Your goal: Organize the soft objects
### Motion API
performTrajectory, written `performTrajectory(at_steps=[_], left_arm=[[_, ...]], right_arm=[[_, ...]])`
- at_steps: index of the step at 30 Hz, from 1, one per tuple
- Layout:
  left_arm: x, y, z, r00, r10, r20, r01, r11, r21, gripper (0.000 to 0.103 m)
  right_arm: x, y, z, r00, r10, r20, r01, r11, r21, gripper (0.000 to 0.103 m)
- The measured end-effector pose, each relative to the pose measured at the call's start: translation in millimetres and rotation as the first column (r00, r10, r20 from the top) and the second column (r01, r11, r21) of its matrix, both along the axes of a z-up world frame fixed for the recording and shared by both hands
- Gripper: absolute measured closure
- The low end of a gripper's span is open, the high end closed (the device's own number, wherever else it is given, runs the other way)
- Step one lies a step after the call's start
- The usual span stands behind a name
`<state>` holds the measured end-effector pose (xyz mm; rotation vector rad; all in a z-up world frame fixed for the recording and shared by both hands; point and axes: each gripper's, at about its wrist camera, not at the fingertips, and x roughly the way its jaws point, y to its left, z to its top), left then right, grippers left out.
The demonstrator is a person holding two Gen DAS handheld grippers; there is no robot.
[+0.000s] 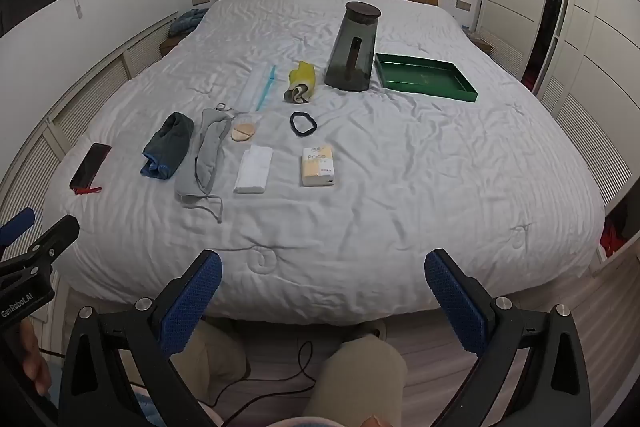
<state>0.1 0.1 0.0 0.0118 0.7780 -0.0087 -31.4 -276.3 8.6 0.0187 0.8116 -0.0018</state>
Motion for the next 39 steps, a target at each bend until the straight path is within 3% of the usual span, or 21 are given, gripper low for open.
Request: performTrajectory(at_steps=[39], left_arm=[[1.1,0.6,-4.8,1.0,0.001,-0.014,-0.001,1.0,-0.018,0.001]], right_arm=[[-0.1,0.3,0.9,1.0,-0.004,0.005,0.004,1.0,0.0,0.0]])
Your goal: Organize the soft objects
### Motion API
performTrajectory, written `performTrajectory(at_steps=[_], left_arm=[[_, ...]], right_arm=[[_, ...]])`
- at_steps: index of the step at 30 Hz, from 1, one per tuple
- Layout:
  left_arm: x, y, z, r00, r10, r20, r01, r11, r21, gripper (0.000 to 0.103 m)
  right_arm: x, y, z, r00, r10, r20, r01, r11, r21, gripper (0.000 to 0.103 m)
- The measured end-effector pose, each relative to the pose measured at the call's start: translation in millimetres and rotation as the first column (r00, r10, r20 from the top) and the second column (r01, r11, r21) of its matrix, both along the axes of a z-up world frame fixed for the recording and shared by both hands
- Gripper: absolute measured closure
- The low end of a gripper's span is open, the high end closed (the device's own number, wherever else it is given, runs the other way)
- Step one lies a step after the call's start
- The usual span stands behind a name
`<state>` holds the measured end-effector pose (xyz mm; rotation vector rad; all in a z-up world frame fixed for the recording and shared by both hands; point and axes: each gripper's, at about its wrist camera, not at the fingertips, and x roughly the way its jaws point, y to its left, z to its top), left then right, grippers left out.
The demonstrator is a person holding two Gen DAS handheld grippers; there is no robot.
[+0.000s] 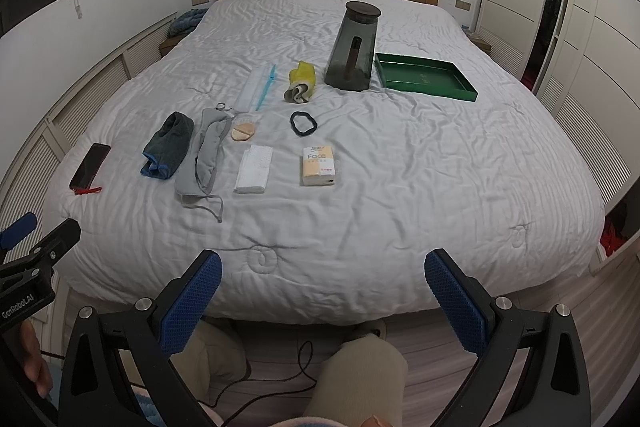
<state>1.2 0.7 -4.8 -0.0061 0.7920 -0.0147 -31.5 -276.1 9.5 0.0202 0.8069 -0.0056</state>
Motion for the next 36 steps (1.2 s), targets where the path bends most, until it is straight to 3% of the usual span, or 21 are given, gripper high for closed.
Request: performTrajectory(at_steps=[36], left_arm=[[2.2,-7.6,-0.2,1.0,-0.001,0.01,0.001,1.0,-0.001,0.001]], right_arm=[[7.0,2.4,3.8,1.0,0.019,0.007,-0.019,1.0,-0.009,0.0]])
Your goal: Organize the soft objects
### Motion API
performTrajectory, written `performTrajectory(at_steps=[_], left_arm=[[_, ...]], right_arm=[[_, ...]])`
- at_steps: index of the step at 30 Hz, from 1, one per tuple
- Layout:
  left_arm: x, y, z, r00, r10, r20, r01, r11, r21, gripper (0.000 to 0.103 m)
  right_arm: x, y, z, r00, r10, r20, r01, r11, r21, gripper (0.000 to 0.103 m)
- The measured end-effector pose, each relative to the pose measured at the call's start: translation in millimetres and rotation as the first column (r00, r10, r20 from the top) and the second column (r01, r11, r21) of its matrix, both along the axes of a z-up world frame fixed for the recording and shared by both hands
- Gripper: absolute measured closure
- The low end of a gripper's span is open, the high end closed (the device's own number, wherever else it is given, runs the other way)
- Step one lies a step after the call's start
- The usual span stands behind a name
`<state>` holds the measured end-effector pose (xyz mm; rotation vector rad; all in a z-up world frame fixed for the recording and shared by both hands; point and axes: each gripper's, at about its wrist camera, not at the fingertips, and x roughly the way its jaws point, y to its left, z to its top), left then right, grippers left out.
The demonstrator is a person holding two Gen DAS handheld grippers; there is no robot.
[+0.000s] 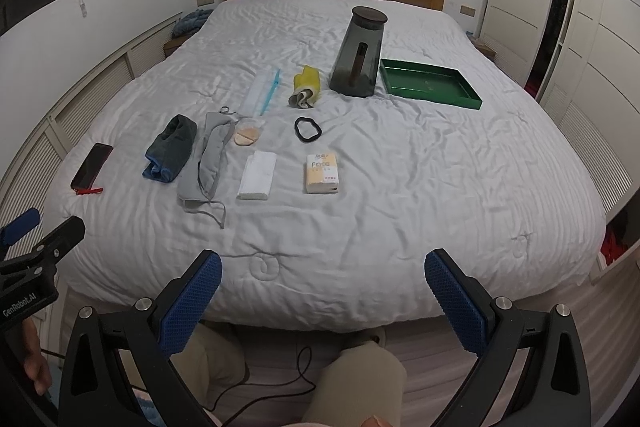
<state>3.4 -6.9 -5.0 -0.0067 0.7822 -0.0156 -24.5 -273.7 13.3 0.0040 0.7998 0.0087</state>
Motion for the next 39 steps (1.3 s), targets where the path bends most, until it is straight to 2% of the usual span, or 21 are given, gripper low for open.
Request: performTrajectory(at_steps=[11,18,22,27,31,35,39], left_arm=[[9.4,-4.0,0.5,1.0,0.002,-0.007,-0.002,1.0,-0.003,0.001],[40.9,-1.0,-0.5,1.0,-0.003,-0.008,0.003,1.0,0.0,0.001],[68.0,-1.8,1.3,1.0,-0.006,-0.007,0.006,1.0,0.009,0.001],[132.6,-5.3,12.9,1.0,0.0,0.014,-0.001,0.999,0.035,0.001],[206.0,-7.2,14.9,1.0,0.023,0.01,-0.023,0.999,0.047,0.001],[284.1,-9.4,-1.8,0.998,0.036,-0.044,-0.034,0.998,0.043,0.001],[351.6,-11.5,-32.2,0.993,0.048,-0.106,-0.046,0.999,0.016,0.001]], right_arm=[[13.1,1.2,-2.4,1.0,0.003,-0.006,-0.003,1.0,-0.006,0.0],[43.0,4.0,-0.9,1.0,0.017,0.01,-0.016,1.0,-0.021,0.0],[75.8,7.2,6.0,0.999,0.025,0.037,-0.024,0.999,-0.033,0.0],[138.4,14.3,14.3,0.996,0.038,0.086,-0.033,0.998,-0.059,0.0],[218.0,22.4,1.3,0.996,0.055,0.07,-0.051,0.997,-0.064,0.0],[302.0,27.5,-19.8,0.998,0.059,0.031,-0.058,0.997,-0.056,0.0],[384.2,25.6,-48.6,0.998,0.054,-0.013,-0.054,0.997,-0.056,0.0]])
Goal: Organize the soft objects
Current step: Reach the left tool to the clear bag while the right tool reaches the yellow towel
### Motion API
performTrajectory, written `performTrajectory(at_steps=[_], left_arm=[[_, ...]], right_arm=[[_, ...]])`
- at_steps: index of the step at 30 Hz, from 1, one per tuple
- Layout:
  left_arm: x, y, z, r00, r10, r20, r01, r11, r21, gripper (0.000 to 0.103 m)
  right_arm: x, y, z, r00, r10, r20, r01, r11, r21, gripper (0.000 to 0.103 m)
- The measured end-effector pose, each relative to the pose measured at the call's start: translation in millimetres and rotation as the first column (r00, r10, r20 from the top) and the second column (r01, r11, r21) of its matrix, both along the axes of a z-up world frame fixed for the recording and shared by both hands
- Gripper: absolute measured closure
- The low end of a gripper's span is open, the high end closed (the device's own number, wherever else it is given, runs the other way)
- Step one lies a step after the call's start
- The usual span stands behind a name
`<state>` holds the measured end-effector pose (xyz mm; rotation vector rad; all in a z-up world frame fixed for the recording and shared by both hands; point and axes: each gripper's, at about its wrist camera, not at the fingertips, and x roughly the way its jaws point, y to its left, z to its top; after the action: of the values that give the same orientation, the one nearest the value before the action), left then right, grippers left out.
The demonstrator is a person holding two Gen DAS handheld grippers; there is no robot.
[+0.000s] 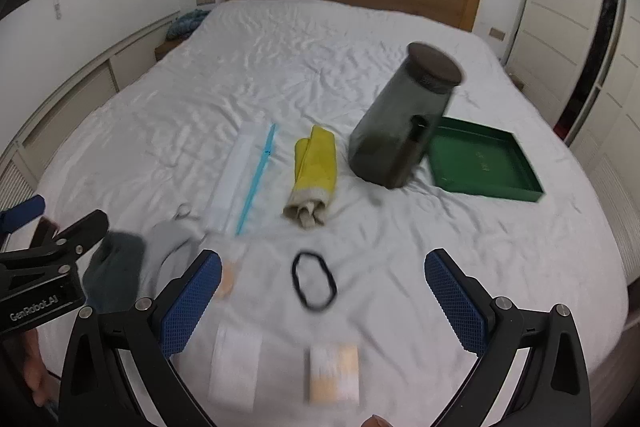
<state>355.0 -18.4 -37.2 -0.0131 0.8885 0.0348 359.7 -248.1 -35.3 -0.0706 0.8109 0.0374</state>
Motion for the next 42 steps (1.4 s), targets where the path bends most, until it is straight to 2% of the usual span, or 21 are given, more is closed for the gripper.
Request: performTrajectory(at_steps=[3,7,13,18,23,29,34,42], left_arm=[[49.2,-6.0,-25.4,0.999,-0.008,-0.033,0.008,1.0,-0.018,0.001],[110.3,-23.0,-64.1,0.996,-0.044,-0.078,0.044,0.999,0.006,0.001],[174.3,-38.1,-117.9,0.982,-0.014,-0.186,0.019,1.0,0.021,0.001],[196.0,-49.0,-148.2,0.963,0.003,-0.268,0.02,0.996,0.082,0.001],[207.6,-48.9,-169.8,0.942,0.02,-0.336,0.019,0.993,0.114,0.001],[216.4,-38.0,-177.1,0.924,0.053,-0.38,-0.012,0.994,0.11,0.001],[226.1,-37.9,-184.1,0.913,0.043,-0.407,0.018,0.989,0.145,0.001],[235.1,-38.7,-191.9,0.903,0.026,-0.428,0.037,0.99,0.138,0.001]], right_arm=[[61.1,-2.2,-29.7,0.999,0.017,-0.033,-0.017,1.0,0.001,0.0],[137.8,-3.5,-82.8,0.995,0.062,-0.081,-0.065,0.997,-0.031,0.0],[205.0,-6.6,-129.5,0.987,0.093,-0.13,-0.101,0.993,-0.06,0.0],[246.1,-5.6,-157.9,0.975,0.119,-0.19,-0.127,0.991,-0.033,0.0],[267.0,-2.7,-176.3,0.959,0.139,-0.245,-0.15,0.988,-0.025,0.0],[296.6,3.5,-191.0,0.944,0.164,-0.288,-0.18,0.983,-0.031,0.0],[325.0,1.0,-207.9,0.931,0.16,-0.327,-0.174,0.985,-0.013,0.001],[355.2,-4.4,-227.8,0.923,0.169,-0.346,-0.166,0.985,0.039,0.002]])
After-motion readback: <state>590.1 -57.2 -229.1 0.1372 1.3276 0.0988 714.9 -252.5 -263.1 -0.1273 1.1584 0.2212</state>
